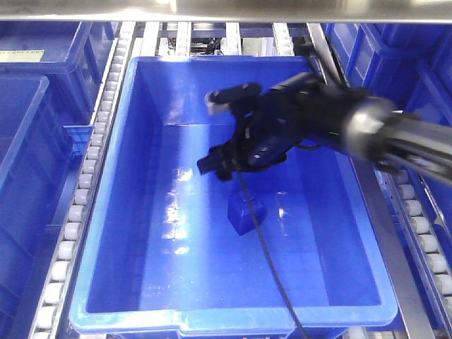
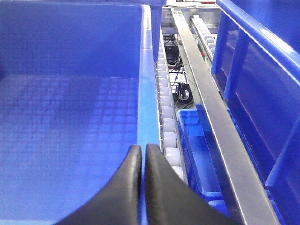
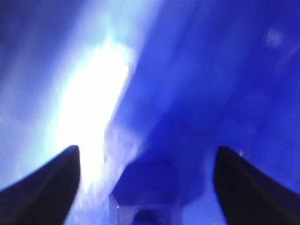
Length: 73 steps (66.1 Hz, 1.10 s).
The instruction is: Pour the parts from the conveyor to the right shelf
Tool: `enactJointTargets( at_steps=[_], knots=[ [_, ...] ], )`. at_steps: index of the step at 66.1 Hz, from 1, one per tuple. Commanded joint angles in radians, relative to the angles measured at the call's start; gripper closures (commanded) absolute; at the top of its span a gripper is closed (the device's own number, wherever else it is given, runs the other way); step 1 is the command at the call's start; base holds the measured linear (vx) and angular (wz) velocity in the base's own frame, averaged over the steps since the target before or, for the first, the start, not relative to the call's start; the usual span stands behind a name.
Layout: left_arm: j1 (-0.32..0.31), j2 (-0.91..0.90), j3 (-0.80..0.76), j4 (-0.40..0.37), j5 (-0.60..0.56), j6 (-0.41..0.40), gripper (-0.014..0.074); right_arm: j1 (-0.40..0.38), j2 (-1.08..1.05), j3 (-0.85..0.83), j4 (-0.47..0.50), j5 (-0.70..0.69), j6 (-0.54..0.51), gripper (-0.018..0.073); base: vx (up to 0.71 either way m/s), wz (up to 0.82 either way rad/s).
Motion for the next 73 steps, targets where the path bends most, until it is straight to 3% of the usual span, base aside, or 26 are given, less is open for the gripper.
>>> enactJointTargets(
  at_steps=[1, 12, 48, 73],
  knots=[
    [-0.005, 0.013, -0.019, -0.008, -0.071, -0.008, 0.0603, 0.0, -0.127, 0.06, -0.03, -0.151, 0.014, 0.0202, 0.0, 0.0],
    [-0.005, 0.013, -0.019, -0.008, -0.071, -0.008, 0.0603, 0.0, -0.28, 0.258, -0.042, -0.316, 0.015, 0.0575, 0.0, 0.0],
    [-0.005, 0.013, -0.019, -0.008, -0.071, -0.008, 0.0603, -0.005, -0.812, 0.736, -0.039, -0.525, 0.015, 0.0566, 0.0, 0.0],
    [-0.005, 0.013, -0.019, -0.008, -0.071, -0.008, 0.0603, -0.167, -1.14, 0.978, -0.03, -0.519, -0.015, 0.0566, 0.0, 0.0]
  ],
)
